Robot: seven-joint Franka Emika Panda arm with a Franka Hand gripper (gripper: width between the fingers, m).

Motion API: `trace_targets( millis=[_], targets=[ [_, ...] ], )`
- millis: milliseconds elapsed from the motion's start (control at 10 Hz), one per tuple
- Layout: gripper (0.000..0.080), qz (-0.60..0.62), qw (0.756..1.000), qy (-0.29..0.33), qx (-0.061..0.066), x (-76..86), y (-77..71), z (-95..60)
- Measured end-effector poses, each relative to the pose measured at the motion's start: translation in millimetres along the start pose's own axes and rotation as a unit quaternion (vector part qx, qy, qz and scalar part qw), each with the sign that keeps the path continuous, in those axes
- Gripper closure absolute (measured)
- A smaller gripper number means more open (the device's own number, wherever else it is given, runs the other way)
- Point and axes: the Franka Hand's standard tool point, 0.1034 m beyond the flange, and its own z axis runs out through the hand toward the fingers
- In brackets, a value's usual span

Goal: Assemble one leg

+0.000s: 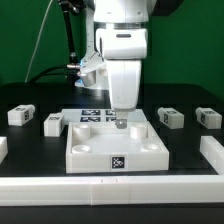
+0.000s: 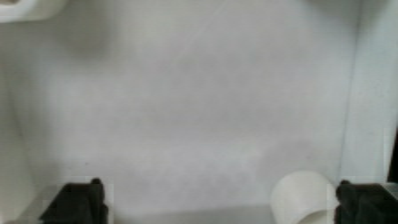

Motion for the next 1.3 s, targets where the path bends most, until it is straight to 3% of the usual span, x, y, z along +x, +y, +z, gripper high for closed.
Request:
trace_targets(
  millis=[100, 300, 400, 1100, 1300],
  targets=[
    [0.0150, -0.003, 1.000, 0.001, 0.009, 3.3, -14.5, 8.0],
    [0.0150, -0.003, 1.000, 0.005, -0.006, 4.8, -26.3, 20.4],
    [0.0150, -0.002, 1.000, 0.005, -0.001, 3.5, -32.3, 25.6],
    [0.0150, 0.005, 1.000, 0.005, 0.012, -2.5, -41.4, 38.9],
    [0.0150, 0.008, 1.000, 0.006, 0.011, 0.2, -41.9, 44.2]
  ],
)
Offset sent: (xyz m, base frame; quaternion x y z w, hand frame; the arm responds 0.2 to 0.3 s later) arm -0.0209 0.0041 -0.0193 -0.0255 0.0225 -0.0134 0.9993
